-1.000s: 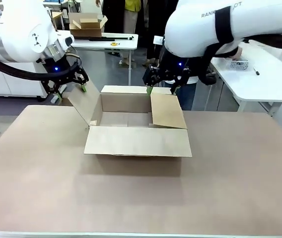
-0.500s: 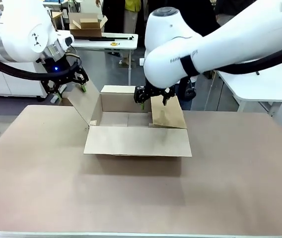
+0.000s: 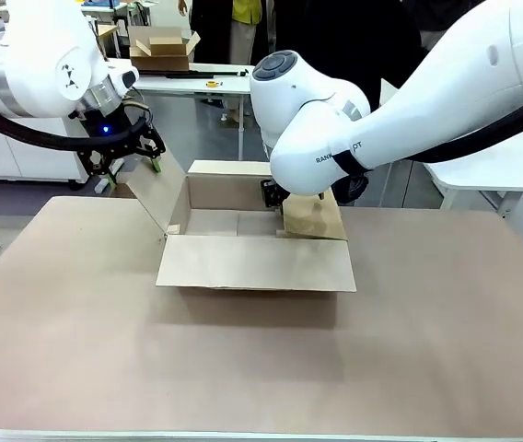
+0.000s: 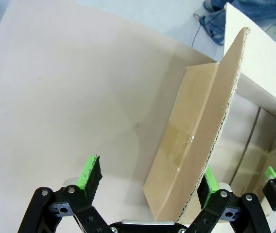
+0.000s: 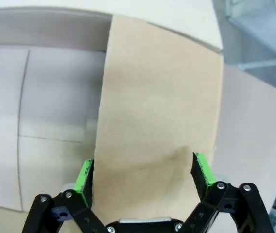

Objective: Pack the gift set into the box.
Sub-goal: Place both hands on the side flaps of the Package Box and spread them outward.

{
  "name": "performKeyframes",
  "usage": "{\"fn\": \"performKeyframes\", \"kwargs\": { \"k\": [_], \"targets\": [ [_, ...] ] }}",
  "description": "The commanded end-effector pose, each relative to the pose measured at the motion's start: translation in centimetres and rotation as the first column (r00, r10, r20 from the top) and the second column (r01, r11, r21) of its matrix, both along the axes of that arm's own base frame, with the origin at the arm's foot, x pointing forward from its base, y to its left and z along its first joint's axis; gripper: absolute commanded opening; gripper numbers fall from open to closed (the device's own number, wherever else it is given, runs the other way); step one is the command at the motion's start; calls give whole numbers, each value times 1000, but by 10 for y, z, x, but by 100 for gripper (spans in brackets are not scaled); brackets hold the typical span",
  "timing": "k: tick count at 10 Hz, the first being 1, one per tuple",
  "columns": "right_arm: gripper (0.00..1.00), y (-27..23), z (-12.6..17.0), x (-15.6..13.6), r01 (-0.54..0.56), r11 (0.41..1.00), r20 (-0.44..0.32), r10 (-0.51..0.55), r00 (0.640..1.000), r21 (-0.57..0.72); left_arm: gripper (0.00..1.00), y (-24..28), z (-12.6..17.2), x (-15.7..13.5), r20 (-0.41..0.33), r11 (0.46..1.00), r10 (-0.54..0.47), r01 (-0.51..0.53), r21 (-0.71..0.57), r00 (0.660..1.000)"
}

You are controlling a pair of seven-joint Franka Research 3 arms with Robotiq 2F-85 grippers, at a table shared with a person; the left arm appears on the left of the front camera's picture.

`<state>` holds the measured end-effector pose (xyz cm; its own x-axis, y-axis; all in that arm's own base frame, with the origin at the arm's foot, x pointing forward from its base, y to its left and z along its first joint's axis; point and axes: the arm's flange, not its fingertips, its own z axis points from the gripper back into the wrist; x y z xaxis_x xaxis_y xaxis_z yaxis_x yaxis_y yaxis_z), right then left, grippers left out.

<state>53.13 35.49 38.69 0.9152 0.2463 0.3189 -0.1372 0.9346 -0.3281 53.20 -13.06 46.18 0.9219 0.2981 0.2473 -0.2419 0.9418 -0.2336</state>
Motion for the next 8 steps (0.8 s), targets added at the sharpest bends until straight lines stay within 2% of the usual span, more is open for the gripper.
{"fn": "performKeyframes", "kwargs": {
  "k": [1, 5, 8],
  "targets": [
    [100, 6, 23, -1, 38, 999, 68, -36, 997, -38, 100, -2, 3, 0, -5, 1000, 17, -17, 15, 1000],
    [100, -11, 69, -7, 116, 987, 144, -99, 985, -115, 100, -2, 3, 0, -5, 1000, 17, -17, 15, 1000],
    [100, -36, 91, -16, 188, 972, 211, -156, 965, -142, 100, -2, 3, 0, -5, 1000, 17, -17, 15, 1000]
  ]
}}
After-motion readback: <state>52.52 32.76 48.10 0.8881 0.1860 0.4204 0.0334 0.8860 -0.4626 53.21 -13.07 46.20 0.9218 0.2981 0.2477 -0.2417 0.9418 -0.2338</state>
